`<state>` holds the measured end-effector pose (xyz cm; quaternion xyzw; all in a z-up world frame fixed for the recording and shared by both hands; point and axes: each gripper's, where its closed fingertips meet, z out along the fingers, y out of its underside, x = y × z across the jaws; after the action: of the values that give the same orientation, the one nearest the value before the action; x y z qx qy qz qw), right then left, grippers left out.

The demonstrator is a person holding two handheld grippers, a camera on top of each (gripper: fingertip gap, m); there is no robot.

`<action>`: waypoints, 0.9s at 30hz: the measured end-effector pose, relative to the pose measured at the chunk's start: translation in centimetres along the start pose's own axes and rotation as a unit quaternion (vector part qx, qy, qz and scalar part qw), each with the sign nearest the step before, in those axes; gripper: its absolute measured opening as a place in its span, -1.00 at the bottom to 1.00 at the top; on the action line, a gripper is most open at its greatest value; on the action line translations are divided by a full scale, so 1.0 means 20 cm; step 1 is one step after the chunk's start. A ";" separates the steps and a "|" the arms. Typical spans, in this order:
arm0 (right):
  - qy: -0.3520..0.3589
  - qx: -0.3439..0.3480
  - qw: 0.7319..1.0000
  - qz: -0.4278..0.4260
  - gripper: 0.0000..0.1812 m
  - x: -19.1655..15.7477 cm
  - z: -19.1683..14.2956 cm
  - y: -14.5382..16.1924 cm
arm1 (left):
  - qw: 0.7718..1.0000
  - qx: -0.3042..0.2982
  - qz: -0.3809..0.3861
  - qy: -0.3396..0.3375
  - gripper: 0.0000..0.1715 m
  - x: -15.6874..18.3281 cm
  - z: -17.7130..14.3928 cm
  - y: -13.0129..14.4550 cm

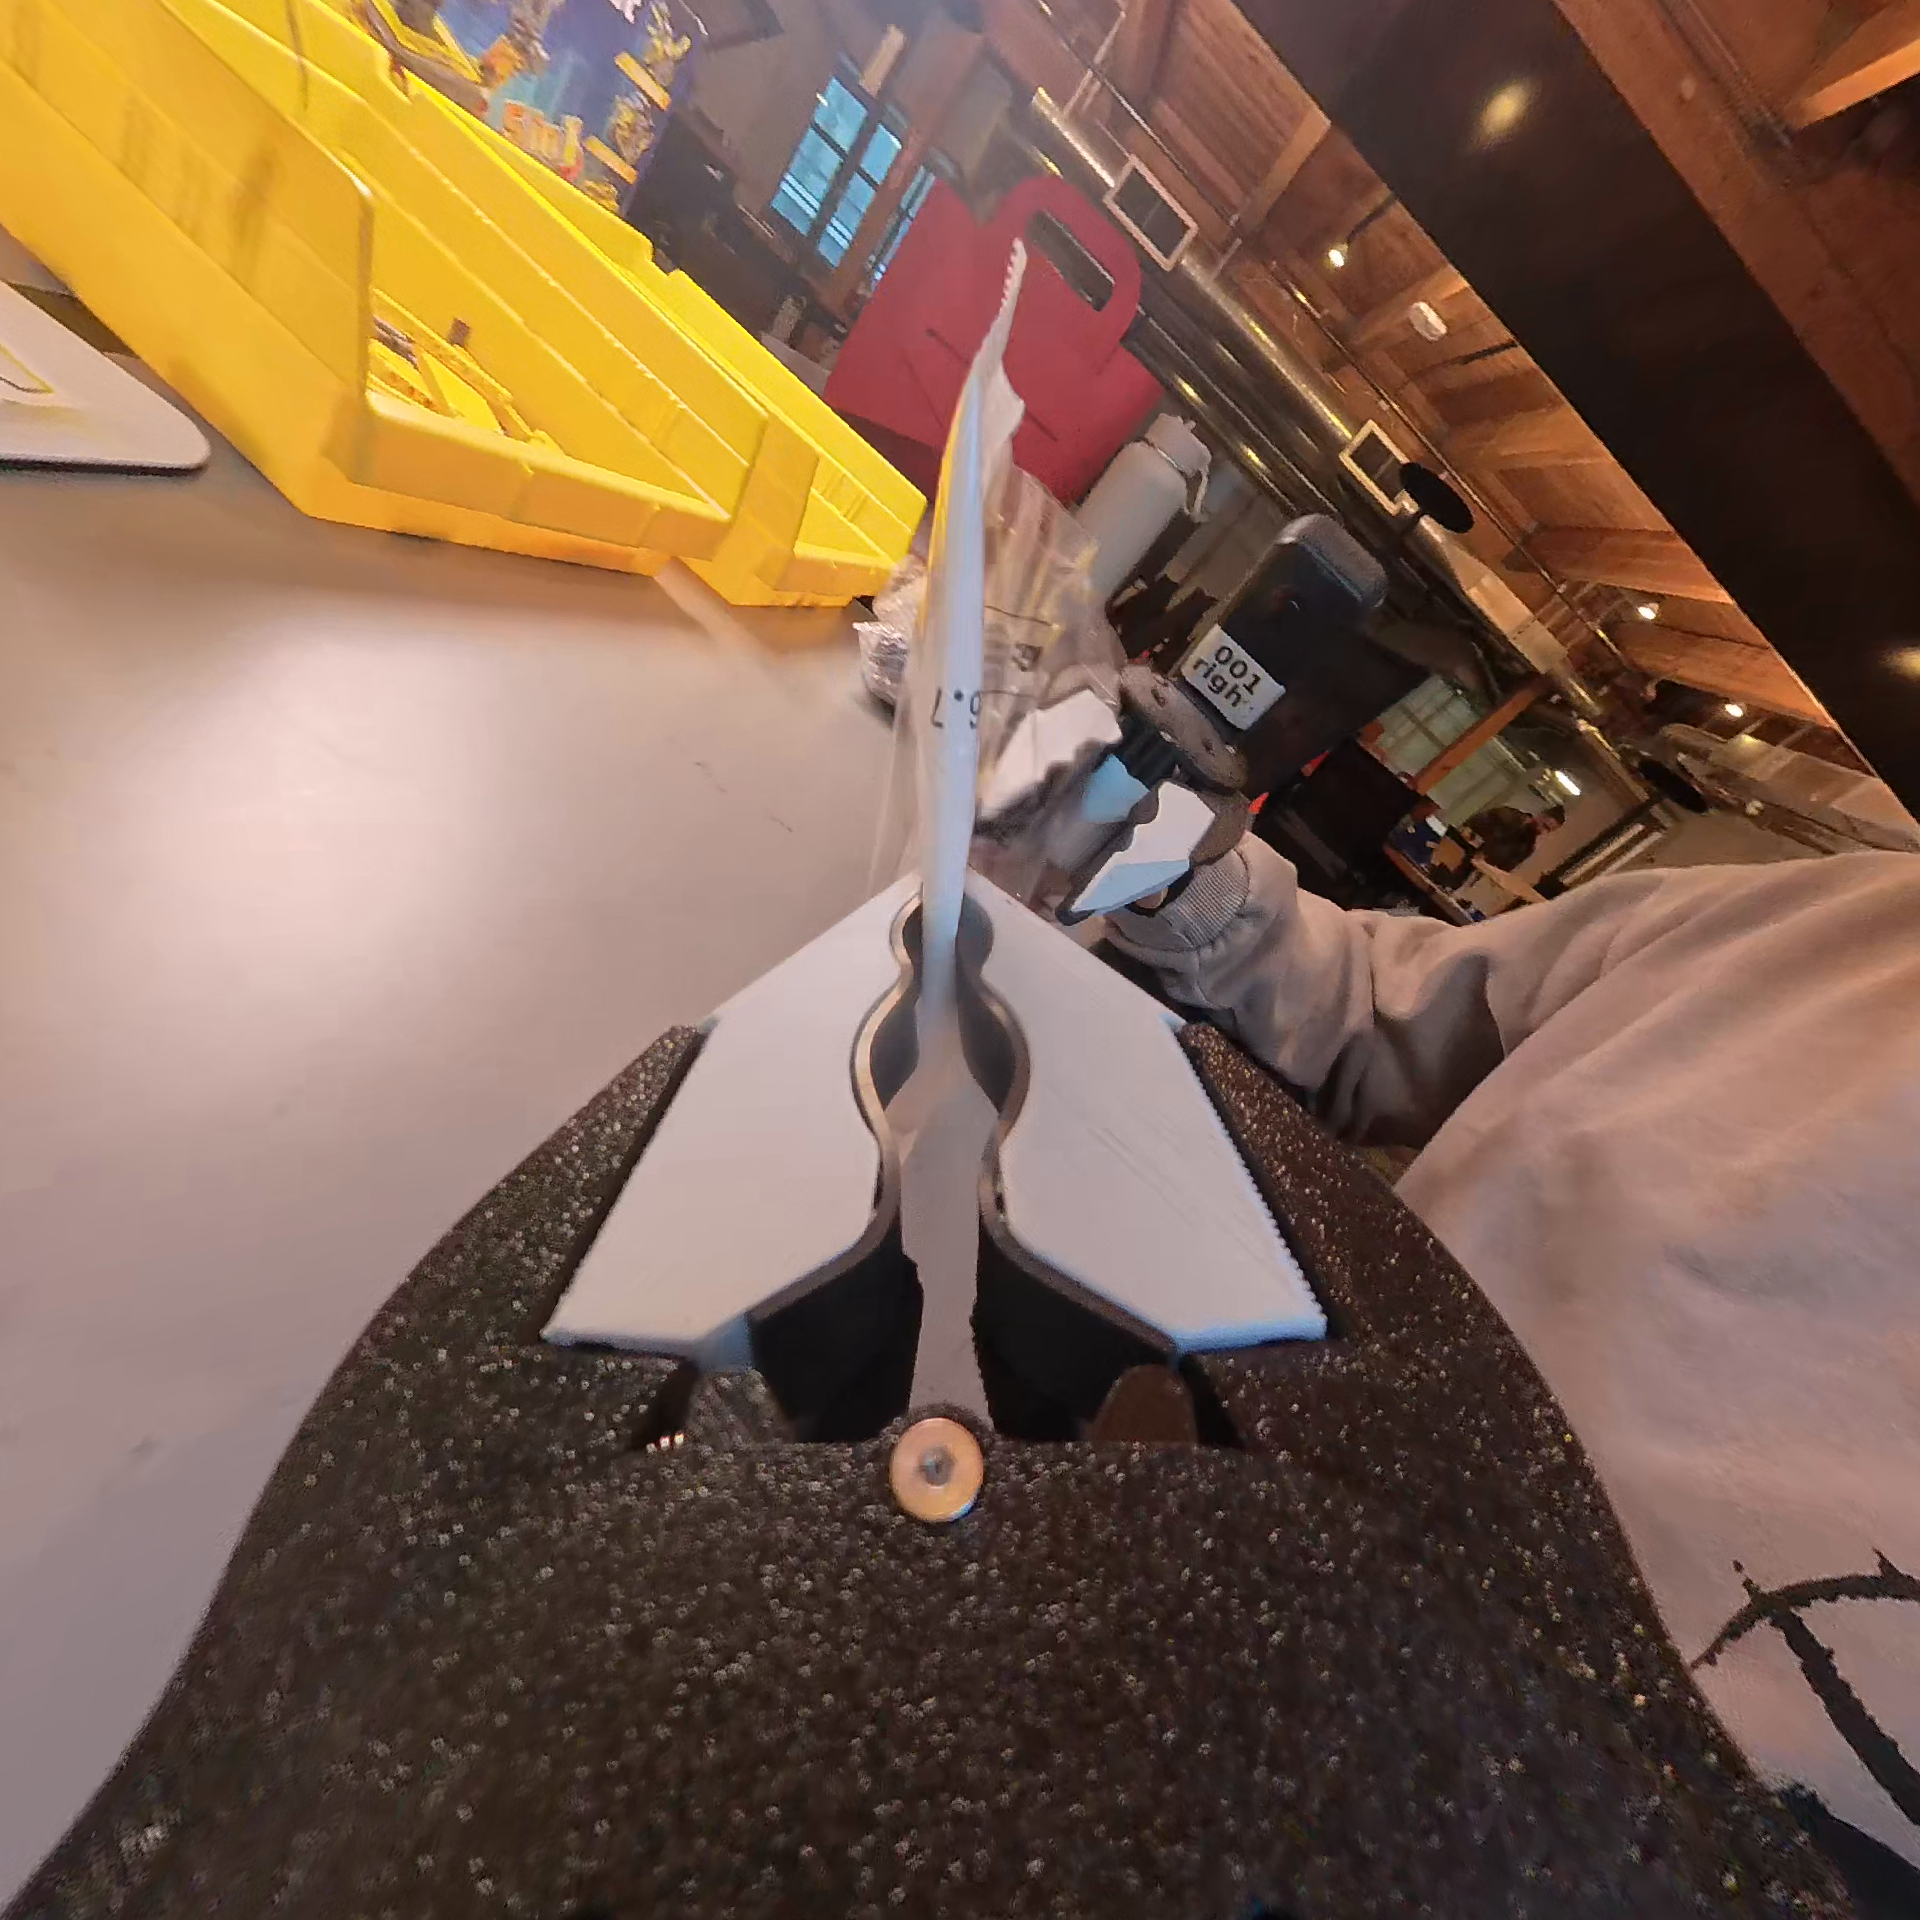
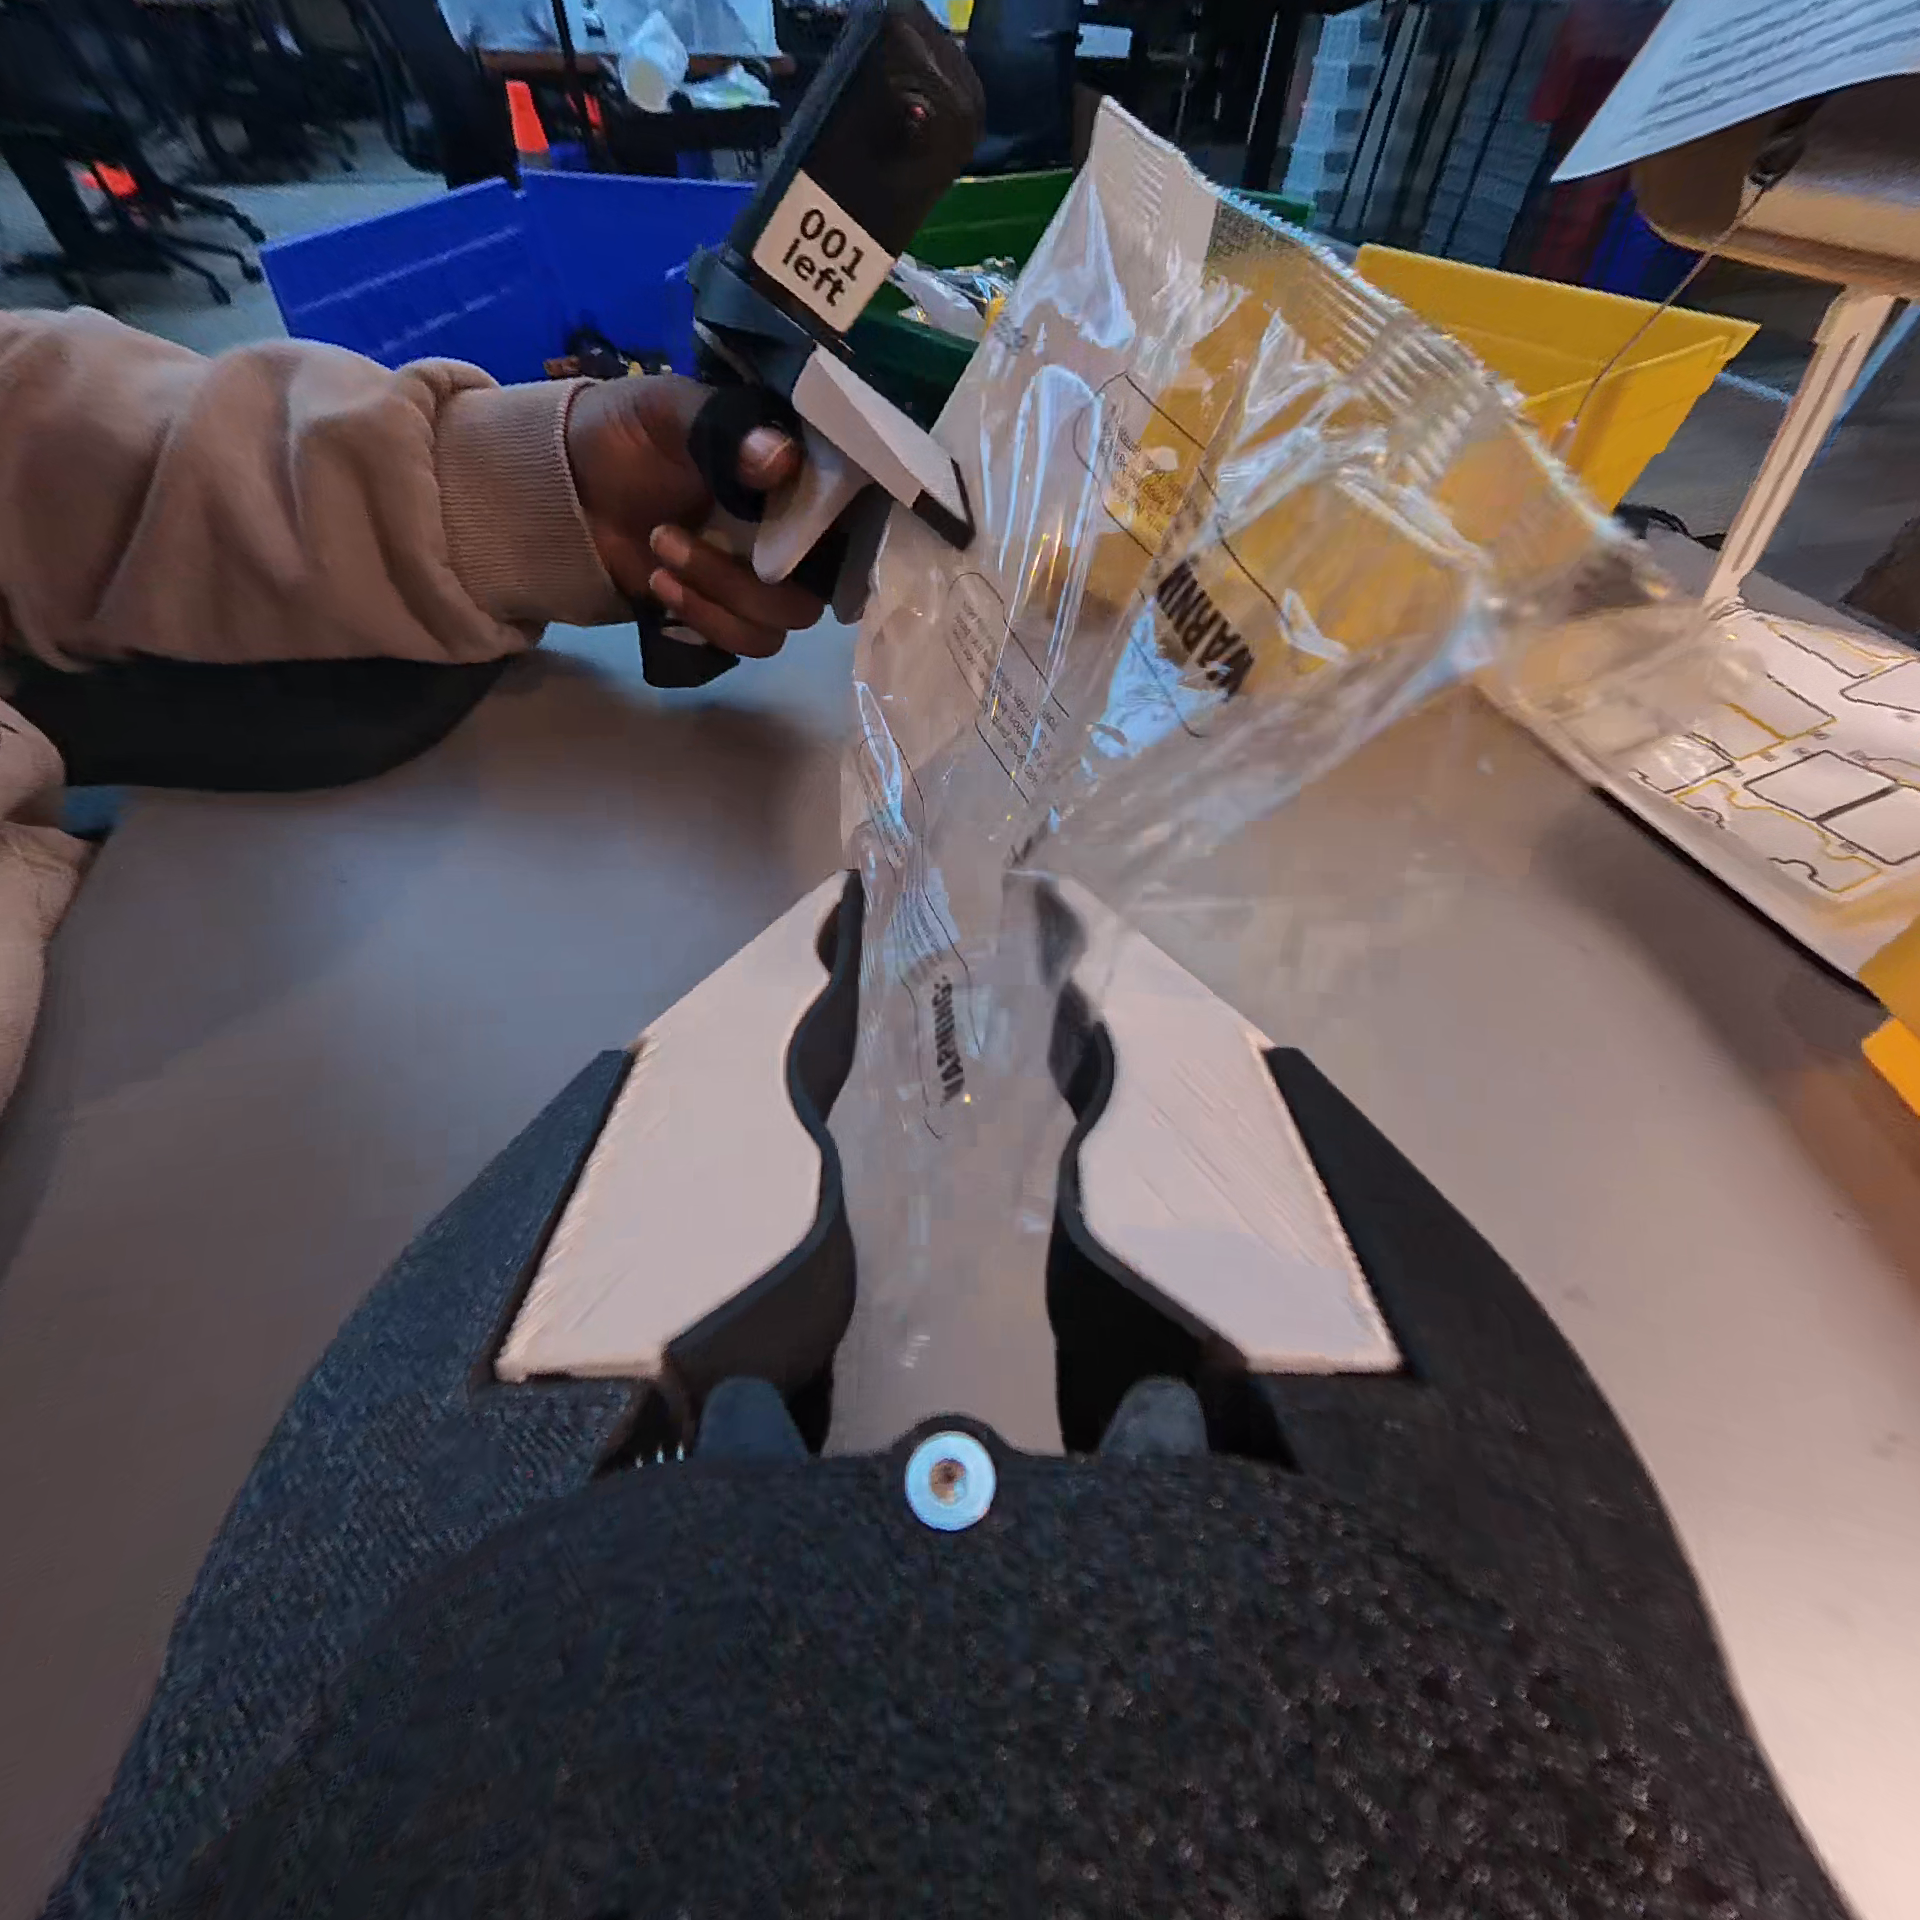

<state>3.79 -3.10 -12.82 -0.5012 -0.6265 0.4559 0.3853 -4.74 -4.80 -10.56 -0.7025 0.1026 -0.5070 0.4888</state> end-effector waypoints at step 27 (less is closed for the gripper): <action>-0.079 0.145 0.985 0.049 -1.00 -0.02 -0.24 -0.25 | 0.981 -0.100 0.154 -0.069 -0.84 -0.02 -0.07 0.07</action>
<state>7.02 -2.96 -6.68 -0.4328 -0.5567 0.5984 0.3804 -5.66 -6.01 -11.86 -0.7567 0.2255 -0.3636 0.4943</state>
